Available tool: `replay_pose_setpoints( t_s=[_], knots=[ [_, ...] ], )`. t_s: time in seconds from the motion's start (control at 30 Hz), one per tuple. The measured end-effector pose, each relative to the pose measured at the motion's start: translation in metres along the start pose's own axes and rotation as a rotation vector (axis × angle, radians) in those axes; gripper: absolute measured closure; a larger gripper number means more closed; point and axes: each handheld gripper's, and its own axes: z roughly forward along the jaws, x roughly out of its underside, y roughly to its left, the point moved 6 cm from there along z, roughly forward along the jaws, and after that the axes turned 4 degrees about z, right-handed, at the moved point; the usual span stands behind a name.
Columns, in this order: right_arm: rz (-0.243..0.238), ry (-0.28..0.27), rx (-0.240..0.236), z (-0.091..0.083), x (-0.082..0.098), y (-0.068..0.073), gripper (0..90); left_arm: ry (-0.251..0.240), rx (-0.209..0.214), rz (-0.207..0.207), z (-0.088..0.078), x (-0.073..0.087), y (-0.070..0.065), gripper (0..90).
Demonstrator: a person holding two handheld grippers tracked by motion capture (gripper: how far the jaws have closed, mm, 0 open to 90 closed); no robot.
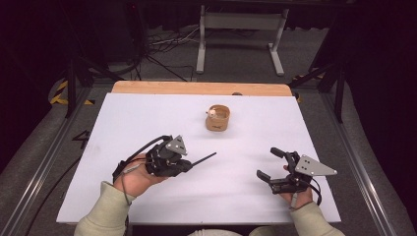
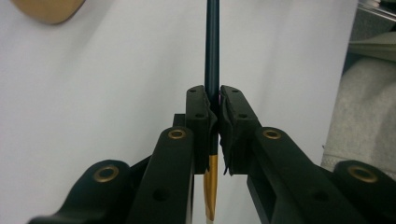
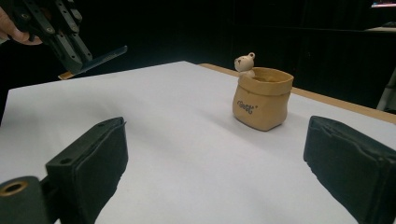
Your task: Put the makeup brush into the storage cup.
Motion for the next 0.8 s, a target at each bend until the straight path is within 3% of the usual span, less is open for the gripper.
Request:
replay_pose_setpoints(
  t_s=[0.3, 0.53, 0.6, 0.8],
  knots=[
    [-0.009, 0.007, -0.022, 0.005, 0.000, 0.004, 7.3, 0.033, 0.061, 0.115, 0.009, -0.003, -0.009, 82.7],
    [-0.006, 0.014, -0.049, 0.009, -0.002, 0.007, 7.0, 0.044, 0.068, 0.136, 0.015, -0.003, -0.012, 82.7],
    [-0.007, 0.020, -0.072, 0.012, -0.005, 0.011, 7.1, 0.056, 0.066, 0.164, 0.017, -0.003, -0.012, 82.7],
    [-0.062, 0.062, -0.168, 0.024, -0.011, 0.029, 10.3, 0.071, 0.086, 0.184, 0.022, -0.002, -0.015, 82.7]
  ],
)
